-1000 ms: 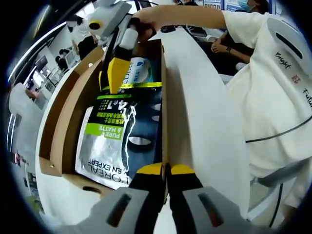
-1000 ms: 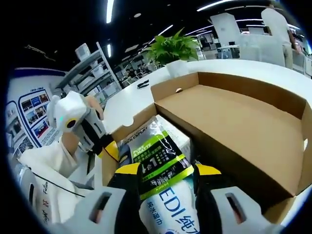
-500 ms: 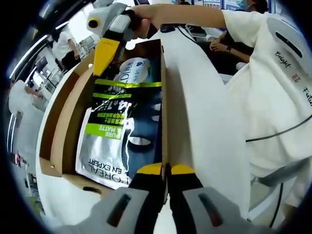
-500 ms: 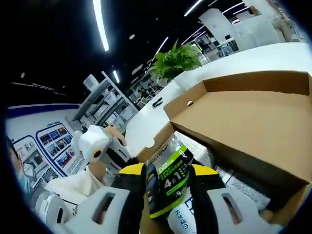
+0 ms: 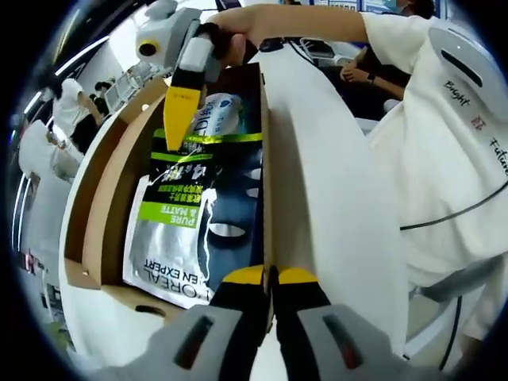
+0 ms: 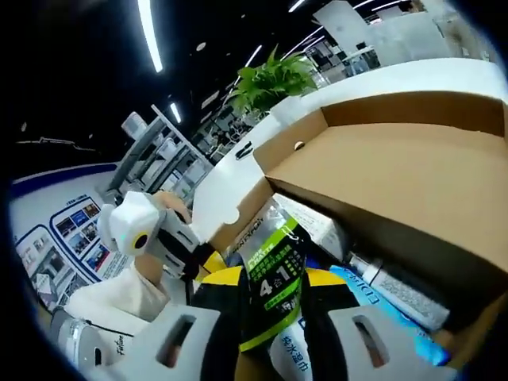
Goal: Operate the shoe box by opening the lid, removing the specified soft item, and placing it in the target area until the item is outside and the box remains undamaged.
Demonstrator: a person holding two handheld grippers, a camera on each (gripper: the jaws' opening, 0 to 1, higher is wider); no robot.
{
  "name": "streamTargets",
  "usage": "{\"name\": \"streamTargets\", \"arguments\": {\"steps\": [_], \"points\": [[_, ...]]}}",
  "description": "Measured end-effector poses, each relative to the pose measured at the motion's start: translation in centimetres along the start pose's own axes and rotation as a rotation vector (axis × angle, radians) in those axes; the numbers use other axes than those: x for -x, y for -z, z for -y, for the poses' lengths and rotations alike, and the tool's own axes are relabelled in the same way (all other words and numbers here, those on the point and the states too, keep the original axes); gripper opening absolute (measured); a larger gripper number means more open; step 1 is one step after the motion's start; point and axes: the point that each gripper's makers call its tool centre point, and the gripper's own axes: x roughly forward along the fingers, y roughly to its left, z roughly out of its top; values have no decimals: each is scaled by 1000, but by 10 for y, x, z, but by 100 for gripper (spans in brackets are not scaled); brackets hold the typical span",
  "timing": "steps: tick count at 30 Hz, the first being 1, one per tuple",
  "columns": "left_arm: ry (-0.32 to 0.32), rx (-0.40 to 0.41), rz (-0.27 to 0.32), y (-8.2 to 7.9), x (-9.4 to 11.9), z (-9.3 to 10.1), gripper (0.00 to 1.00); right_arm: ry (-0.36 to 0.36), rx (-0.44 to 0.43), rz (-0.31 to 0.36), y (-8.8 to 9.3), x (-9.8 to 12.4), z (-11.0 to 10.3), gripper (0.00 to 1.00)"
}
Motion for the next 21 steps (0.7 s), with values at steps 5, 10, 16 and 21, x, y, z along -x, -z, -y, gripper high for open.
{"name": "streamTargets", "arguments": {"steps": [5,10,16,21], "points": [[0,12,-2,0,0,-1,2,-28,-25,19,-4,-1,-6,19],[-5,13,-7,0,0,-1,2,-134,-100,91,-13,9,-21,14],[2,22,-5,1,1,-1,2,-204,-102,93,-15,10,-31,13],[3,28,-5,1,0,-1,2,-165,-60,63,-19,0,-24,16]]}}
